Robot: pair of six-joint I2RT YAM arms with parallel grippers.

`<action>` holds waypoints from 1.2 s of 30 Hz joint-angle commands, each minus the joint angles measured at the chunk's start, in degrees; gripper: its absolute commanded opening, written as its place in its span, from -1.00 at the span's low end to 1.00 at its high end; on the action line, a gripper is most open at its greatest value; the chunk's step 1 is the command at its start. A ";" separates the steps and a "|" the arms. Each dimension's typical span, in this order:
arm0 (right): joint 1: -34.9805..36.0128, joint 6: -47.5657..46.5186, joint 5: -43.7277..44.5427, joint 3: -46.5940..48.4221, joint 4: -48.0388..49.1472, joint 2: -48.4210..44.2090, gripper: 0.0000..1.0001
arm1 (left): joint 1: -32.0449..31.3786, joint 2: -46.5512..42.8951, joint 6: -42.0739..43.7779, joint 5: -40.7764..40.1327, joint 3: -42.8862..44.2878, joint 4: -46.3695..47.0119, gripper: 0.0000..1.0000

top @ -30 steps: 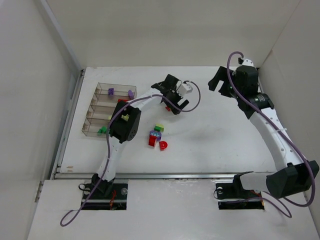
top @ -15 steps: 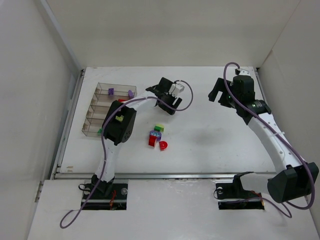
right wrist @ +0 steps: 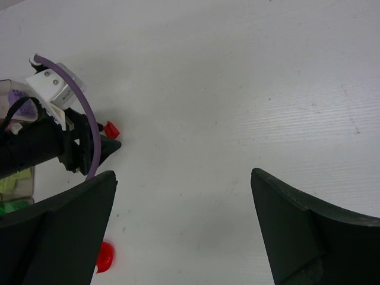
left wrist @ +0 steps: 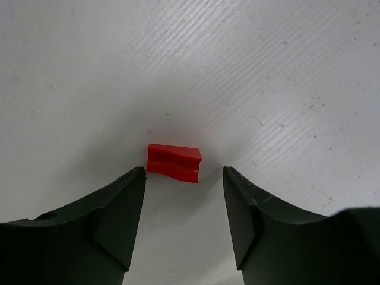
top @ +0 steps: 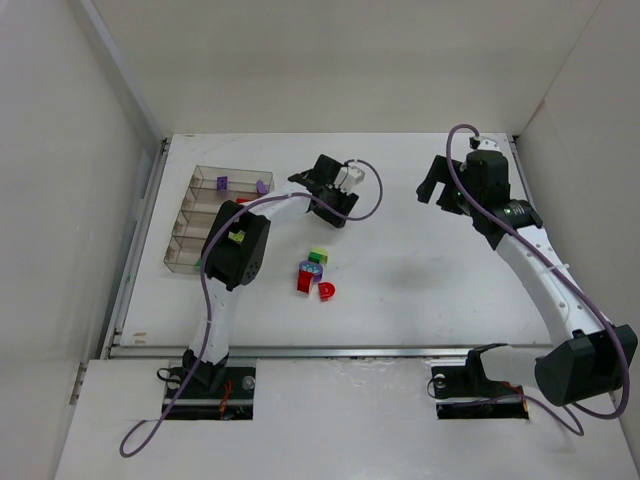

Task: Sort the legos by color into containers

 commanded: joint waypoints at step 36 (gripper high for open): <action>0.30 2.32 2.12 -0.88 -1.78 -6.64 1.00 | -0.47 -3.31 6.87 -0.19 6.96 -6.75 -1.00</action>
